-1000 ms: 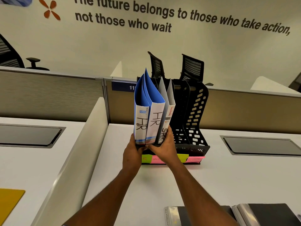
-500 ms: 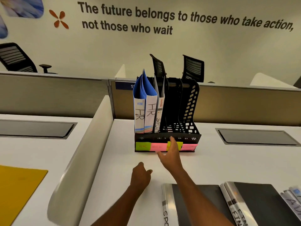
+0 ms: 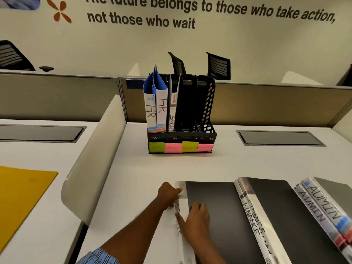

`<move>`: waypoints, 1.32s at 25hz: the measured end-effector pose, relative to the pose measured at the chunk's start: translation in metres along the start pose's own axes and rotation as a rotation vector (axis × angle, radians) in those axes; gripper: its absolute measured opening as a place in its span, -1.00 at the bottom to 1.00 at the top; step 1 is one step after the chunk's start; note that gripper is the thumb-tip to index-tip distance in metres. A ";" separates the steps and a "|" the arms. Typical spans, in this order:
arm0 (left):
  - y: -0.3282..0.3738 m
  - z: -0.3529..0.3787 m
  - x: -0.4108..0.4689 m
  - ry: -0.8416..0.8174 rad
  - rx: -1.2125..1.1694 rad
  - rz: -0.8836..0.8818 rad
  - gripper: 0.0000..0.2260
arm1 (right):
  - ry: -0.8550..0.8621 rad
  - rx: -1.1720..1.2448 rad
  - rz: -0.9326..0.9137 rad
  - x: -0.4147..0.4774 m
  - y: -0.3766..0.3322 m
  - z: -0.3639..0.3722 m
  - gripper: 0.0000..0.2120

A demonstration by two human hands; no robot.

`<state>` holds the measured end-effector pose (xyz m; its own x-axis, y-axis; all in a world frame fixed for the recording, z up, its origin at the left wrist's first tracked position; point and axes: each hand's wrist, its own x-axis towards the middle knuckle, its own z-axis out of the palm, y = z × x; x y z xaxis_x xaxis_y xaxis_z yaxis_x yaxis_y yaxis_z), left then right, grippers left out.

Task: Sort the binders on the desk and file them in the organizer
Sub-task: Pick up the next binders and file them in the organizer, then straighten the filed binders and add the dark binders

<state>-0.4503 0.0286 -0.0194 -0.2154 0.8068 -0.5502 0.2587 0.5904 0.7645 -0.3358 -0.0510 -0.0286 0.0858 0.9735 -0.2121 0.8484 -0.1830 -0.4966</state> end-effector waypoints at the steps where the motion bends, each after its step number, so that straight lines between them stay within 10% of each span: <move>1: -0.004 0.015 -0.014 -0.002 0.043 -0.016 -0.69 | -0.043 -0.059 0.040 -0.021 0.019 0.000 -0.12; 5: -0.005 0.033 -0.030 0.025 -0.055 -0.076 -0.69 | -0.202 -0.178 0.051 -0.056 0.047 0.012 0.16; 17: 0.000 0.033 -0.058 -0.200 -0.283 -0.116 -0.65 | -0.176 -0.120 -0.103 -0.064 0.054 -0.004 0.02; 33: 0.063 -0.002 -0.084 0.071 -0.566 0.143 -0.80 | 0.069 -0.057 -0.199 -0.054 -0.014 -0.052 -0.04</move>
<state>-0.4175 -0.0024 0.0752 -0.2833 0.8626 -0.4191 -0.2485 0.3560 0.9008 -0.3254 -0.0940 0.0334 -0.0520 0.9971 -0.0554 0.8800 0.0196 -0.4745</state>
